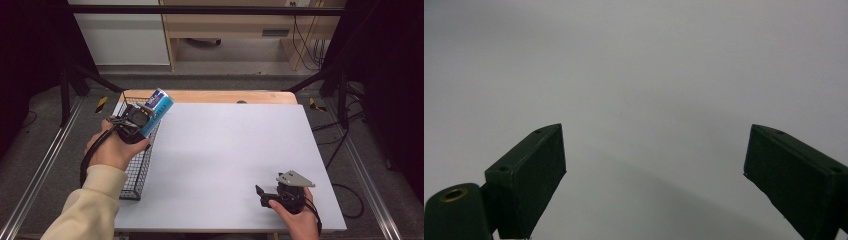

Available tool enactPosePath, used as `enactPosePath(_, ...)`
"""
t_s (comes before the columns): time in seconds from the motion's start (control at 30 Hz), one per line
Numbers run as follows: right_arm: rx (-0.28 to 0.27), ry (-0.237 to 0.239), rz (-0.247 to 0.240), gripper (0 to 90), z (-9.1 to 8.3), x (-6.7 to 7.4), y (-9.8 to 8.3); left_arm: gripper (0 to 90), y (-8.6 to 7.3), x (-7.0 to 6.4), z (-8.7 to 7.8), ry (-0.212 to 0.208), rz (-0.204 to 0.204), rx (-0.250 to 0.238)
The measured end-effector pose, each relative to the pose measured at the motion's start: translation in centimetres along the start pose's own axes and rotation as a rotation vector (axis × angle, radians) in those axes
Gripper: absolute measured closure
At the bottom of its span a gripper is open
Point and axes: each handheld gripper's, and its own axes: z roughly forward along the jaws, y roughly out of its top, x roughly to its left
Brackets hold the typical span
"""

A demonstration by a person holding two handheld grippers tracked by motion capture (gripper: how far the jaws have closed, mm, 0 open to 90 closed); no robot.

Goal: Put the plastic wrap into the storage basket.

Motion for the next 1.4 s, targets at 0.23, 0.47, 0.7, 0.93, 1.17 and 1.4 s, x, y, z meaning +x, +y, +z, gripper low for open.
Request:
enactPosePath(0.23, 0.003, 0.003, 0.0, 9.9, 0.0, 0.0, 0.0, 31.9, -0.4, 0.1, 0.3, -0.003, -0.007, 0.007)
enactPosePath(0.47, 0.001, 0.007, -0.003, 9.7, 0.1, 0.1, 0.0, 31.9, -0.8, 0.1, 0.0, -0.001, -0.004, 0.013)
enactPosePath(0.7, 0.005, 0.009, -0.004, 9.7, 0.1, 0.1, 0.0, 31.9, -1.2, 0.3, -0.5, 0.003, -0.011, 0.014)
enactPosePath(0.93, 0.009, 0.012, -0.004, 9.7, 0.2, 0.2, 0.0, 31.9, -2.3, 0.7, -0.5, -0.002, -0.018, 0.03)
enactPosePath(1.17, 0.01, 0.009, -0.004, 9.7, 0.2, 0.1, 0.0, 31.9, -3.8, 1.0, 0.1, -0.012, -0.037, 0.052)
enactPosePath(1.4, 0.011, 0.01, -0.005, 9.7, 0.2, 0.1, 0.0, 31.9, -4.4, 1.2, 1.2, -0.023, -0.052, 0.071)
